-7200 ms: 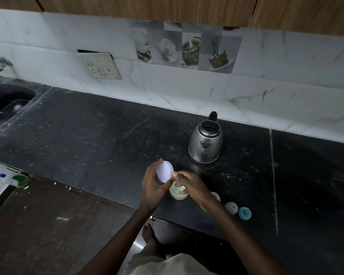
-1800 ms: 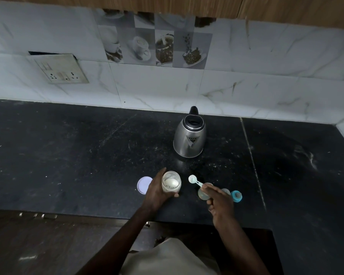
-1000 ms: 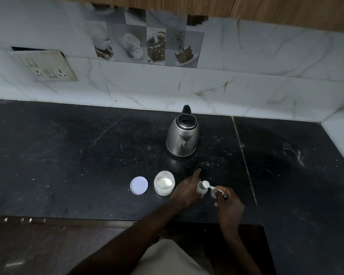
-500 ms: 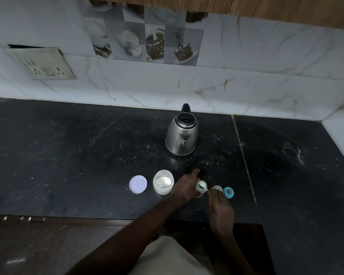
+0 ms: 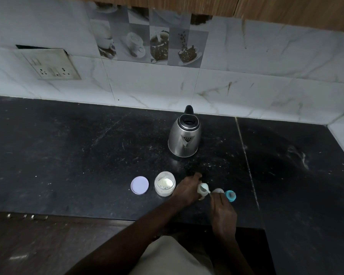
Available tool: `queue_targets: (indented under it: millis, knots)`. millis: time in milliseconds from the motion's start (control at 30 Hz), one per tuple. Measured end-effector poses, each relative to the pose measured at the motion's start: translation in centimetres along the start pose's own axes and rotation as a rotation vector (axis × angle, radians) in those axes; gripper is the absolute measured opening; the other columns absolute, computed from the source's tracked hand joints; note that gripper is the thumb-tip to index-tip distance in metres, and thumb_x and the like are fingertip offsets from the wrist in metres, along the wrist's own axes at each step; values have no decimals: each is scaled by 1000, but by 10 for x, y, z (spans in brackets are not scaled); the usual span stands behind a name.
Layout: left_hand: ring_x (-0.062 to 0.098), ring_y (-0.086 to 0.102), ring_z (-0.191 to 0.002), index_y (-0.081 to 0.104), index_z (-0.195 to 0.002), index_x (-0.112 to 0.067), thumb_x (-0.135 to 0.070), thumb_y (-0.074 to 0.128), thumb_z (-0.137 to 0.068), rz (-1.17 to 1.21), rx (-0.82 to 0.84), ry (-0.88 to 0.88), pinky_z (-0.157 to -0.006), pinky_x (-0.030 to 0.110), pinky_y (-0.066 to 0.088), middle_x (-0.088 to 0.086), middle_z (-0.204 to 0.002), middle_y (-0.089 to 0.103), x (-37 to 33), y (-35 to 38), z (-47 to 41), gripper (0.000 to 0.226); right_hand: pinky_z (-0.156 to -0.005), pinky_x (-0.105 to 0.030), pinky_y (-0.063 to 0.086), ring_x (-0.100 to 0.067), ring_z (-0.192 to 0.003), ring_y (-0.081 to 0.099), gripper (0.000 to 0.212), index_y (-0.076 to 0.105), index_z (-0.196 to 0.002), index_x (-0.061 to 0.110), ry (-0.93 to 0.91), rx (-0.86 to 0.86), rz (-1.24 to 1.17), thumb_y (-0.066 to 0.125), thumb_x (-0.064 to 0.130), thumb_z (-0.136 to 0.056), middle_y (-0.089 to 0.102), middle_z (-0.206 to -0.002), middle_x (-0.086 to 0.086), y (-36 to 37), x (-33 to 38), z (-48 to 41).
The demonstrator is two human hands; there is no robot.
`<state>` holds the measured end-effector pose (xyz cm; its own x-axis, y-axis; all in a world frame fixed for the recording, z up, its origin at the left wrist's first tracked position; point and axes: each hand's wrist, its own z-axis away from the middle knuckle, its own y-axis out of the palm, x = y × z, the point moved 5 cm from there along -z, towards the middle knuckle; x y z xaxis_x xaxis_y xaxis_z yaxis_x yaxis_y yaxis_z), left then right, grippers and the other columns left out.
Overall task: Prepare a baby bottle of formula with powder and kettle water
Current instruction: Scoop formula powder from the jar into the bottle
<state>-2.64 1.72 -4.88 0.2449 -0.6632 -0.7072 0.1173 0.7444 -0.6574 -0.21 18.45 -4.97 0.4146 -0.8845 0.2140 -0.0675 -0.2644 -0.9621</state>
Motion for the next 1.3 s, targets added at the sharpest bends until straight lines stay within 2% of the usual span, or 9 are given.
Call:
queue_targets:
  millis: [333, 500, 633, 733, 867, 1033, 1100, 1200, 1300]
  knots:
    - [33, 70, -110, 45, -132, -26, -22, 84, -74, -24, -15, 32, -91, 46, 58, 3, -123, 72, 0, -1, -2, 70, -75, -37, 60, -23, -90, 70, 31, 68, -112, 11, 32, 55, -29, 80, 9, -84, 68, -113, -10, 6, -10, -3]
    - [32, 69, -114, 45, -137, -22, -25, 85, -78, -1, -22, 44, -93, 46, 57, 3, -125, 73, 3, 1, 1, 71, -77, -36, 59, -20, -97, 66, 18, 68, -111, 11, 45, 17, -96, 61, 16, -96, 67, -112, -6, 4, -8, -1]
    - [34, 67, -119, 40, -149, -17, -24, 85, -79, -1, -25, 78, -96, 45, 55, 7, -132, 70, 6, 4, 4, 83, -70, -37, 56, -14, -78, 66, 10, 72, -92, 14, 319, -215, -461, 73, 5, -93, 71, -88, 5, -26, -7, -11]
    - [30, 57, -135, 25, -162, -19, -24, 87, -79, -3, 11, 84, -109, 42, 49, 9, -152, 56, 6, 6, 6, 103, -74, -37, 59, -11, -75, 72, 9, 74, -95, 21, 658, -197, -870, 76, 13, -92, 76, -84, 7, -28, -12, -12]
    - [26, 45, -148, 13, -167, -23, -18, 80, -83, 83, -49, 82, -120, 39, 40, 8, -164, 42, 2, -4, 16, 107, -66, -28, 53, -13, -70, 70, 14, 74, -106, 9, 908, -180, -1276, 76, 11, -93, 77, -92, -9, -23, -10, -24]
    - [3, 35, -149, 38, -159, -11, -11, 53, -73, 266, -374, 136, -123, 22, 29, -9, -163, 39, 14, -53, 54, 88, -60, -24, 50, -12, -66, 68, 8, 76, -100, 12, 755, -66, -1330, 76, 10, -93, 77, -82, -8, -31, 22, -52]
    - [10, 40, -150, 41, -157, -13, 4, 55, -66, 308, -490, 60, -123, 26, 32, -6, -162, 45, 45, -71, 61, 94, -58, -24, 52, -12, -62, 67, 6, 77, -94, 17, 625, -11, -1216, 76, 12, -92, 76, -79, -7, -32, 41, -63]
    - [18, 43, -146, 43, -155, -11, 1, 63, -66, 254, -588, -69, -118, 35, 40, 3, -159, 47, 91, -89, 68, 92, -62, -25, 54, -10, -64, 71, 8, 76, -89, 26, 417, 77, -982, 79, 18, -89, 76, -80, 7, -25, 71, -75]
    - [27, 39, -149, 40, -157, -12, 0, 73, -69, 130, -531, -262, -117, 44, 41, 10, -161, 43, 133, -93, 75, 95, -75, -27, 50, -7, -80, 66, 5, 74, -89, 24, 125, 108, -693, 77, 19, -87, 72, -86, 12, -15, 100, -84]
